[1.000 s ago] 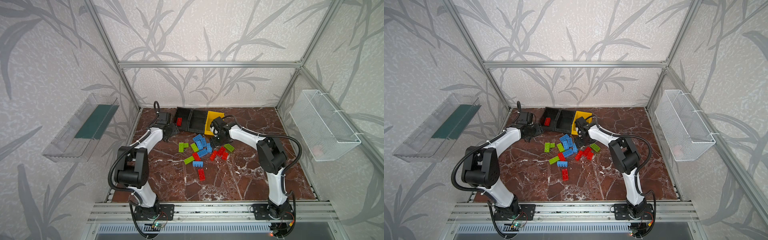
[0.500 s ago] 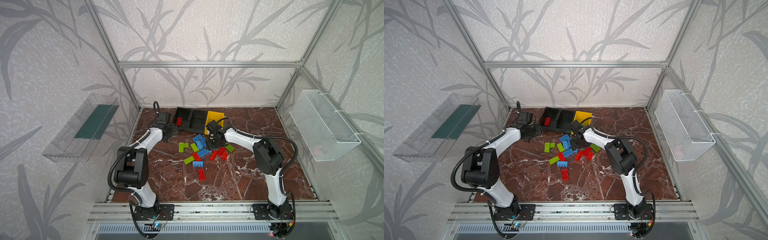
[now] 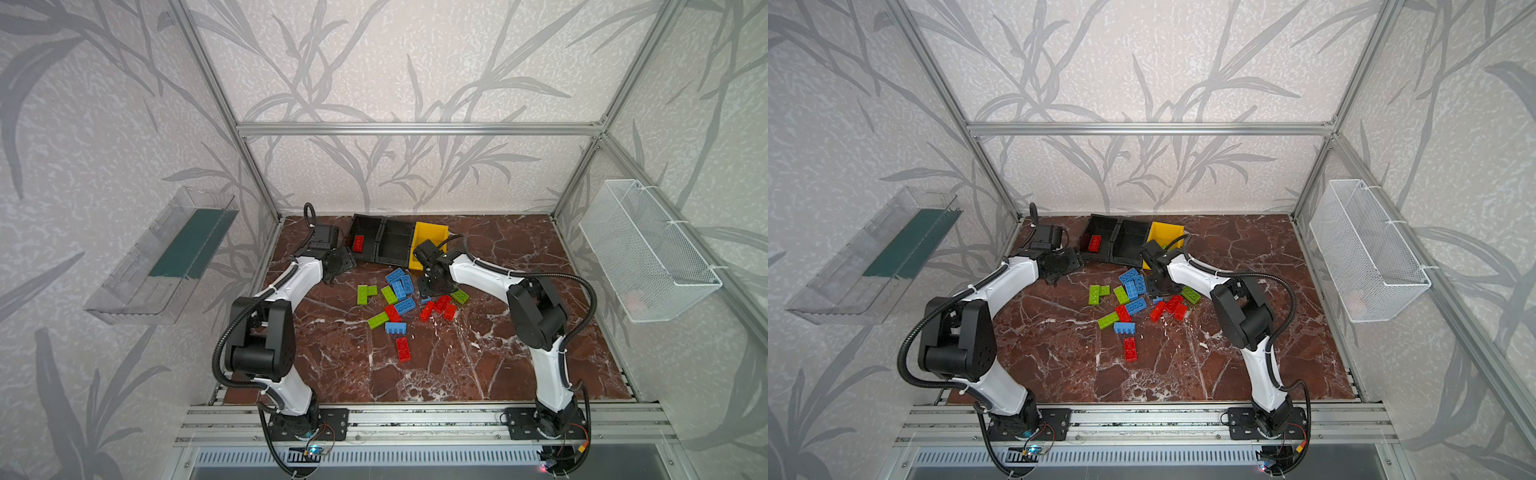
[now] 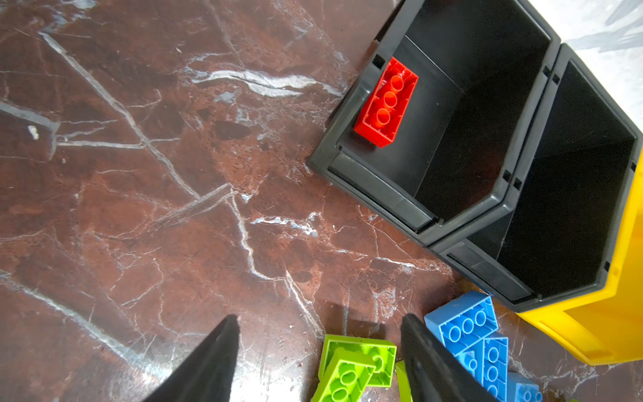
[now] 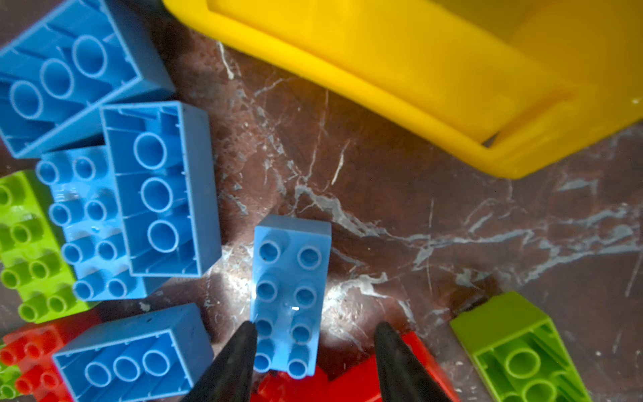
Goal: Sort the legos into containers by color
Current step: Move the lego to the center of the table.
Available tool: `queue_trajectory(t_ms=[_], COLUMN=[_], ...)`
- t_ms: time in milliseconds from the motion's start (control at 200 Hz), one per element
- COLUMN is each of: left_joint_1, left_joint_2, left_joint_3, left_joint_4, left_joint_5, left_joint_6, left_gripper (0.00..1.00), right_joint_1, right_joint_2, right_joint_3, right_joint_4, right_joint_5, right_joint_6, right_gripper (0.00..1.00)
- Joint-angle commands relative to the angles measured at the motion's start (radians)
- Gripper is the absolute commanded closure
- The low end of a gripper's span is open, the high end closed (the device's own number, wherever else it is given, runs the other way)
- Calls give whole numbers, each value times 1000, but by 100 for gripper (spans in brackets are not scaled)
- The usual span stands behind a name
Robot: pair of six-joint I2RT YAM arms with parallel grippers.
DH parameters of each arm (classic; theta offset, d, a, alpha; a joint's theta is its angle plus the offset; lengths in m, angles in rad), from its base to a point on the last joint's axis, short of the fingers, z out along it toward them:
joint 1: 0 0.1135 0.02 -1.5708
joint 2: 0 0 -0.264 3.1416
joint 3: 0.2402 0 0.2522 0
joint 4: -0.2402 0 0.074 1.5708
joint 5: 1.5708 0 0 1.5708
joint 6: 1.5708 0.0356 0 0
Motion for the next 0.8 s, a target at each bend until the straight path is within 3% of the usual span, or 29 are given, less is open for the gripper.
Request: queue_trajectory(t_ms=[0, 180, 455, 795], left_joint_1=[10, 11, 12, 20], left_joint_2=[-41, -36, -25, -10], left_joint_3=[-20, -23, -4, 14], left_joint_4=[-15, -8, -20, -39], left_joint_5=[7, 13, 12, 19], left_joint_6=[12, 10, 16, 22], left_gripper=[26, 26, 26, 26], right_joint_1=[-28, -27, -16, -11], right_joint_2=[-48, -81, -36, 25], right_joint_3=[-37, -15, -3, -13], right_joint_4=[-57, -49, -4, -11], right_joint_5=[48, 15, -55, -5], right_joint_6=[-13, -100, -76, -72], right_gripper=[43, 35, 30, 47])
